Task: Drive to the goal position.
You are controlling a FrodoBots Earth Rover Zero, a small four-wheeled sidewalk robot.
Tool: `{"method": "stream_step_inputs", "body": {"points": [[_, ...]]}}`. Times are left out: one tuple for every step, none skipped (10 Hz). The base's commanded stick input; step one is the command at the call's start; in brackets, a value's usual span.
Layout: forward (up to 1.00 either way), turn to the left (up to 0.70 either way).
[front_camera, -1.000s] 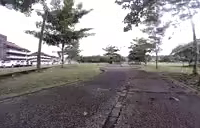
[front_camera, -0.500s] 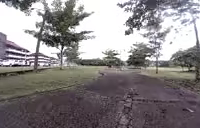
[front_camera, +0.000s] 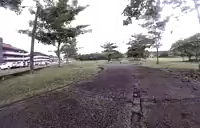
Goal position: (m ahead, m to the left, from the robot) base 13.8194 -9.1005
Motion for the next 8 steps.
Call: {"method": "stream_step_inputs", "body": {"points": [[0.70,0.00],[0.70,0.00],[0.70,0.00],[0.70,0.00],[0.70,0.00],[0.70,0.00],[0.70,0.00],[0.70,0.00]]}}
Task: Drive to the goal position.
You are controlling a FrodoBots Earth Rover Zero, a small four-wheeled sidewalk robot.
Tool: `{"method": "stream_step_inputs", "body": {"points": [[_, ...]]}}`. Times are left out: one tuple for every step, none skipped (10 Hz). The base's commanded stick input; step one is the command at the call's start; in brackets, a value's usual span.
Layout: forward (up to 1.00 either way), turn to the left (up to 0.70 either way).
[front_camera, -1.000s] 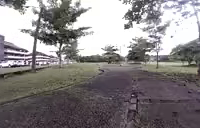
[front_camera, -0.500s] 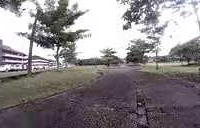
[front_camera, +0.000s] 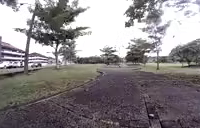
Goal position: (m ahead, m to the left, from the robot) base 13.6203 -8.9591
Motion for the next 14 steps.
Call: {"method": "stream_step_inputs", "body": {"points": [[0.70,0.00],[0.70,0.00],[0.70,0.00],[0.70,0.00],[0.70,0.00],[0.70,0.00],[0.70,0.00],[0.70,0.00],[0.70,0.00],[0.70,0.00],[0.70,0.00],[0.70,0.00],[0.70,0.00],[0.70,0.00]]}}
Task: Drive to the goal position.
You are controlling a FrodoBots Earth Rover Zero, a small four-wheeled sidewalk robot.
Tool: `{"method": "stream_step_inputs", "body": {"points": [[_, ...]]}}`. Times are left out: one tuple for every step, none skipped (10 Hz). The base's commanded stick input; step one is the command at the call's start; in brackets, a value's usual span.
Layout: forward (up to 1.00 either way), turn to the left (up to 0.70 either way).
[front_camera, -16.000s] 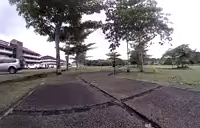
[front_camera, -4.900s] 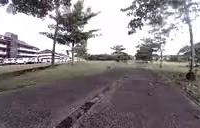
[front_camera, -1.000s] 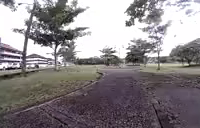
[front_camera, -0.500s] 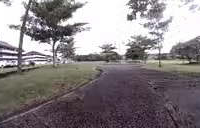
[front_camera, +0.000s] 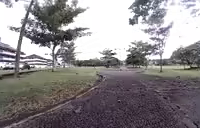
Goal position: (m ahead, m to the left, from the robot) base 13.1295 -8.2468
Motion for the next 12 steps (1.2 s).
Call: {"method": "stream_step_inputs", "body": {"points": [[0.70,0.00],[0.70,0.00],[0.70,0.00],[0.70,0.00],[0.70,0.00],[0.70,0.00],[0.70,0.00],[0.70,0.00],[0.70,0.00],[0.70,-0.06],[0.70,-0.35],[0.70,-0.35]]}}
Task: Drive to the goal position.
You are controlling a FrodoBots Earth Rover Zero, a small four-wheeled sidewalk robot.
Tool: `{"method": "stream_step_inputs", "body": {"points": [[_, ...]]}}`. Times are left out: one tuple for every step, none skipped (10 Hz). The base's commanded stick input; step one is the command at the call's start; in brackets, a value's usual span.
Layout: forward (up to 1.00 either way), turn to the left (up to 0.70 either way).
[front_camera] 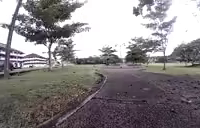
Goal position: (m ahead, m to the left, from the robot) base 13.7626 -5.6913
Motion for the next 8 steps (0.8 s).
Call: {"method": "stream_step_inputs", "body": {"points": [[0.70,-0.35],[0.70,-0.35],[0.70,-0.35],[0.70,-0.35],[0.70,-0.35],[0.70,-0.22],[0.70,-0.08],[0.70,0.00]]}}
